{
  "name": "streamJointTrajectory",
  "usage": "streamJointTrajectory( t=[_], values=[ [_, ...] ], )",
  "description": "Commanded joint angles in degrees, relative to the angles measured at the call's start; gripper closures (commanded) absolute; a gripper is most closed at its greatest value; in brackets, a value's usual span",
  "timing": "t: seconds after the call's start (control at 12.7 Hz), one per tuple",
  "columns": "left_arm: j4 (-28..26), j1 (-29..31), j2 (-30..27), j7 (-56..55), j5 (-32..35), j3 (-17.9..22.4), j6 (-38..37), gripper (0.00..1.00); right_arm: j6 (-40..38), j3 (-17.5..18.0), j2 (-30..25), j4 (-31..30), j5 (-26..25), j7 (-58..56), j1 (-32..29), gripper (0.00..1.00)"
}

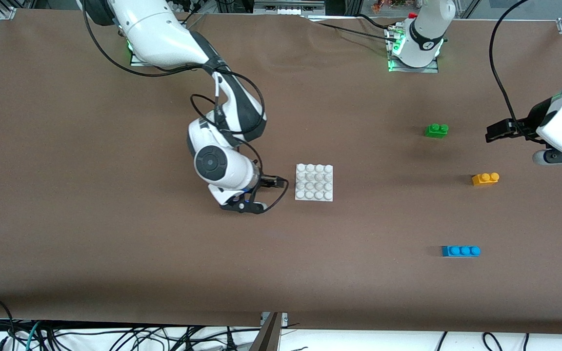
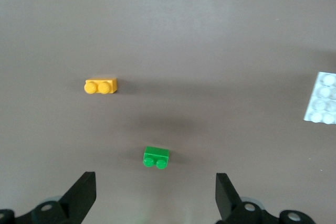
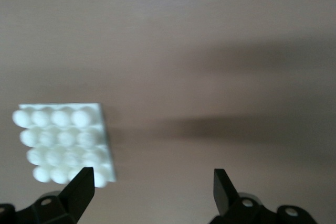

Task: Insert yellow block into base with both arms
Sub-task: 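Open the right gripper and draw it back from the base plate, then retract the right arm while the left gripper reaches the yellow block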

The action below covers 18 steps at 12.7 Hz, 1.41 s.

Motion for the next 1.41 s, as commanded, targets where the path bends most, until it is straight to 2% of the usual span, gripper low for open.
streamJointTrajectory(
  t=[0.0,0.16,0.31,0.55,0.71,0.86,1.02,1.18,1.34],
  values=[
    [-0.2,2.9,4.5,1.6,3.6,-0.6,2.5,0.00,-7.2,-3.9,-5.5,-4.4,-0.2,-6.4,-1.0,0.00],
    [-0.4,4.9,6.8,4.7,3.8,-0.6,4.7,0.00,-12.3,-6.1,-6.9,-5.1,-0.2,-10.2,-2.9,0.00],
    [-0.8,4.9,6.4,5.0,3.9,-0.6,4.7,0.00,-16.1,-8.6,-8.1,-5.1,-0.2,-12.6,-4.5,0.00],
    [-3.7,7.9,7.6,7.7,3.9,-0.6,10.0,0.00,-16.0,-9.8,-10.8,-8.2,-2.0,-14.1,-7.3,0.00],
    [-5.6,8.6,7.4,8.3,3.9,-0.6,11.4,0.00,-13.6,-7.9,-16.5,-14.3,-10.7,-14.1,-9.9,0.00],
    [-5.6,8.3,6.2,7.7,3.9,-0.6,10.9,0.00,-12.1,-1.4,-23.0,-20.3,-16.3,-14.0,-17.2,0.00],
    [-5.6,8.0,4.7,7.2,3.9,-0.6,10.7,0.00,-11.3,2.5,-29.0,-25.1,-17.0,-14.0,-23.5,0.00],
    [-6.6,8.3,4.3,8.2,3.9,-0.6,10.8,0.00,-8.5,3.2,-34.5,-30.0,-19.0,-13.9,-26.1,0.00],
    [-7.4,8.8,5.6,8.2,3.9,-0.5,12.5,0.00,-8.7,3.2,-38.7,-31.8,-20.4,-14.5,-27.8,0.00]
  ],
)
